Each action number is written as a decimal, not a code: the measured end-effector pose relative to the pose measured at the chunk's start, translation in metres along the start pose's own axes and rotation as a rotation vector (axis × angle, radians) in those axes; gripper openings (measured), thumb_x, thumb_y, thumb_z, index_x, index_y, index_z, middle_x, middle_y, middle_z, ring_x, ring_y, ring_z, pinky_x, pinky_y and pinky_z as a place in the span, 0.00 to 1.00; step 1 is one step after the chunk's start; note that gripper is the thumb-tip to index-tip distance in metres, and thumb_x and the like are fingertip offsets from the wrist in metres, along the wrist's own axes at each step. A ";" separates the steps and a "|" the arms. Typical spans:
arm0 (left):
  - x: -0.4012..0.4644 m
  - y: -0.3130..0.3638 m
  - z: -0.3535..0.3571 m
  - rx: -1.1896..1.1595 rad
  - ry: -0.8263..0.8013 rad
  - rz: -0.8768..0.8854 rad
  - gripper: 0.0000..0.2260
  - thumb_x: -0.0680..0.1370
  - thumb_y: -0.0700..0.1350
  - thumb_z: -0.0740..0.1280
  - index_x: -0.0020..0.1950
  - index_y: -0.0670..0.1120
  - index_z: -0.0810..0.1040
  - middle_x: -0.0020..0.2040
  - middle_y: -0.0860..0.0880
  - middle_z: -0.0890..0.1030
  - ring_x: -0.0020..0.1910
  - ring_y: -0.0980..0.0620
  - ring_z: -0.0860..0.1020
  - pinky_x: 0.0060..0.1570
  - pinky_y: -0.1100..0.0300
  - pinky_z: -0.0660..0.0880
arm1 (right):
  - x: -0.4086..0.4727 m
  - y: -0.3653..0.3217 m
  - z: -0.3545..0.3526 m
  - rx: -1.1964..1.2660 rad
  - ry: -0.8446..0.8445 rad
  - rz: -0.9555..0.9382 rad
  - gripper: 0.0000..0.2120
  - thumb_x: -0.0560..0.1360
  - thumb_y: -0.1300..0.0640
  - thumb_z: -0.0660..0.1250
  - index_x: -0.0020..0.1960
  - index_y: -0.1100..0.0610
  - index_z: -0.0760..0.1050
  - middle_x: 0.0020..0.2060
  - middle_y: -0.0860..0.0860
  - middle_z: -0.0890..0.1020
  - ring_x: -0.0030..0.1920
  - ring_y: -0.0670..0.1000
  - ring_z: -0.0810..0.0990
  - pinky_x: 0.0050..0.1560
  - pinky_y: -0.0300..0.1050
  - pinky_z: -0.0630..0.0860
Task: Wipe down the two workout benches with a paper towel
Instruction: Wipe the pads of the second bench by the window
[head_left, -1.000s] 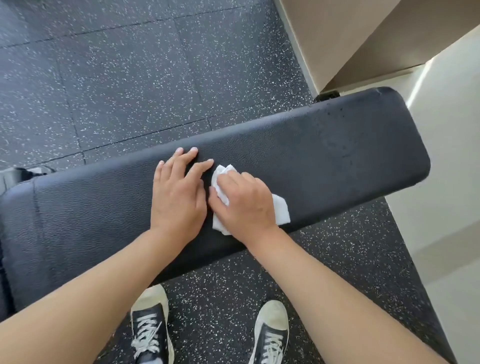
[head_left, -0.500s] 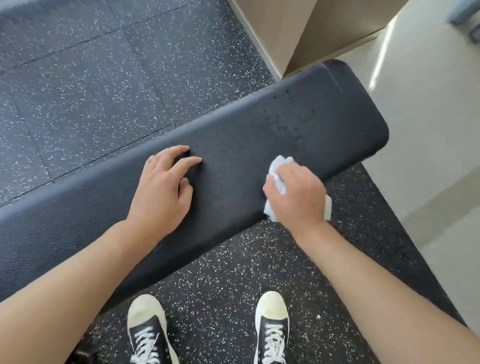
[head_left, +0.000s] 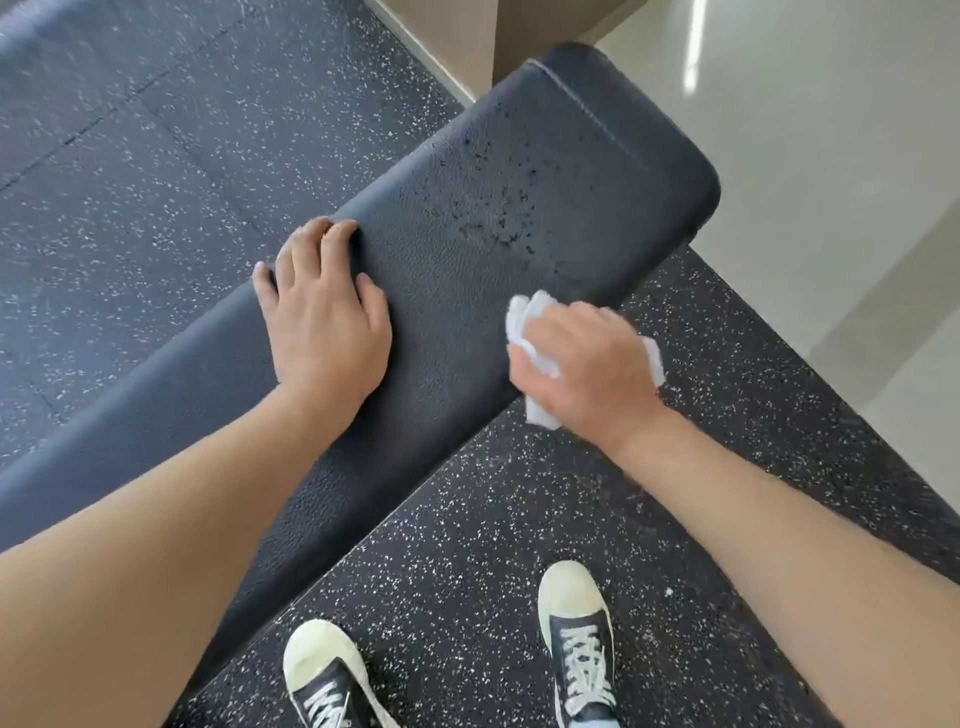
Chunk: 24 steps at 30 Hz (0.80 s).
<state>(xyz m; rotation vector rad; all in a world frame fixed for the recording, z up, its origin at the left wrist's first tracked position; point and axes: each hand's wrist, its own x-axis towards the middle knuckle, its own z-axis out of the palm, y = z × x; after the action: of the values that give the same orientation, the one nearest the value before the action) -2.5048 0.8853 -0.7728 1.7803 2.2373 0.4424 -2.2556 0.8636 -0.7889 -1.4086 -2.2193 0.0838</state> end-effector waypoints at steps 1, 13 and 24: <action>0.000 0.000 0.004 0.010 0.024 -0.004 0.23 0.79 0.48 0.56 0.75 0.50 0.69 0.77 0.48 0.69 0.76 0.43 0.66 0.79 0.37 0.56 | 0.008 0.029 -0.007 -0.028 0.025 0.132 0.11 0.76 0.53 0.69 0.38 0.57 0.74 0.34 0.54 0.75 0.33 0.58 0.72 0.32 0.51 0.68; 0.004 0.002 0.012 0.063 0.082 -0.022 0.22 0.78 0.46 0.58 0.73 0.49 0.69 0.76 0.46 0.69 0.75 0.41 0.67 0.78 0.40 0.58 | -0.029 -0.119 0.045 0.390 0.297 0.767 0.14 0.84 0.49 0.64 0.42 0.51 0.66 0.38 0.48 0.71 0.37 0.52 0.68 0.37 0.51 0.69; 0.001 0.004 0.014 0.129 0.068 -0.016 0.25 0.78 0.45 0.56 0.76 0.45 0.69 0.75 0.42 0.69 0.73 0.34 0.67 0.74 0.35 0.61 | -0.006 -0.101 0.058 0.393 0.686 0.993 0.12 0.78 0.57 0.71 0.38 0.62 0.75 0.36 0.53 0.76 0.35 0.56 0.73 0.35 0.53 0.73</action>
<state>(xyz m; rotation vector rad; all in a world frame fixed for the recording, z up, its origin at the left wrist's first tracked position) -2.4961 0.8879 -0.7840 1.8340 2.3748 0.3689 -2.3632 0.8244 -0.8095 -1.8001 -0.7831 0.2990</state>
